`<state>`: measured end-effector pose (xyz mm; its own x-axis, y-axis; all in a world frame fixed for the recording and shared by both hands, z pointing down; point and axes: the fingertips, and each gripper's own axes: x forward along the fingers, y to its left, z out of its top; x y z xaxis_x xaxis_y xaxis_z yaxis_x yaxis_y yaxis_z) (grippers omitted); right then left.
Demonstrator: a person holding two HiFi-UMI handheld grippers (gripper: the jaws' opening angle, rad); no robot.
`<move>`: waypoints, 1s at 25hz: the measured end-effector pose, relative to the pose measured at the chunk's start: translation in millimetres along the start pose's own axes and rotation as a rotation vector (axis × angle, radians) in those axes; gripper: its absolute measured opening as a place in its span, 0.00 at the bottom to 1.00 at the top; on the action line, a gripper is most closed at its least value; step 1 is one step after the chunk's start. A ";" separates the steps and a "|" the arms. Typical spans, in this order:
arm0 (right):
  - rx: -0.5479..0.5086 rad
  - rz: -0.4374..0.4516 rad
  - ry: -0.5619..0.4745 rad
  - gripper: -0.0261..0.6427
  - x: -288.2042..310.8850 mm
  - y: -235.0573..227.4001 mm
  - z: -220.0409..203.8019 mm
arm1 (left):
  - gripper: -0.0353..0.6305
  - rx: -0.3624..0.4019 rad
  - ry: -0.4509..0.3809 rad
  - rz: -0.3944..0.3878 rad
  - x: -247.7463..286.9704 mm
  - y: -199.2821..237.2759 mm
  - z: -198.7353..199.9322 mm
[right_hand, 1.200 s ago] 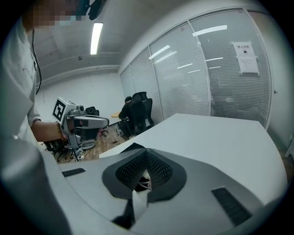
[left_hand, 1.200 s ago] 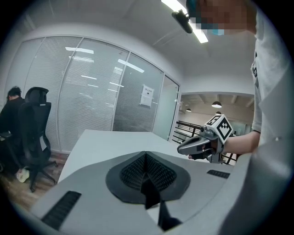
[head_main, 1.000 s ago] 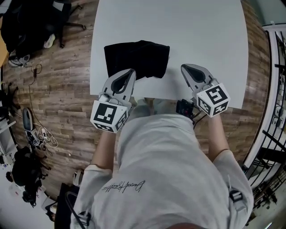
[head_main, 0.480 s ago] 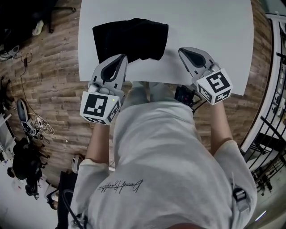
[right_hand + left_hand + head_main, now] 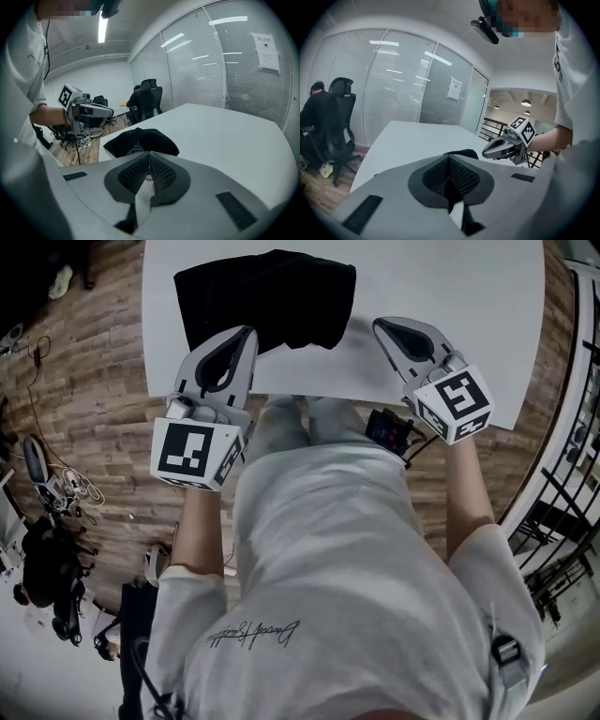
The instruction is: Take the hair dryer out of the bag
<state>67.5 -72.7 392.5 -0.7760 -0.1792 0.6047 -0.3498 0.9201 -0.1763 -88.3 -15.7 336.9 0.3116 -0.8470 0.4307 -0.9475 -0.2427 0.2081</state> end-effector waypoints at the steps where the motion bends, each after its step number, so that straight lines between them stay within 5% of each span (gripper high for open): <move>1: -0.008 0.004 0.006 0.08 2.5 -1.0 -0.8 | 0.07 -0.005 0.000 -0.002 2.4 0.8 -1.1; 11: -0.041 0.025 0.047 0.08 25.7 -15.8 -5.4 | 0.07 -0.061 0.008 0.002 19.2 -0.2 -10.0; 25: -0.253 0.139 0.093 0.10 75.3 2.1 -3.8 | 0.07 -0.097 0.035 0.012 21.5 6.2 -29.4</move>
<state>10.3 -82.9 440.6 -0.7517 -0.0231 0.6592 -0.0922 0.9933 -0.0704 -85.4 -21.5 373.3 0.3039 -0.8323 0.4636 -0.9403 -0.1839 0.2862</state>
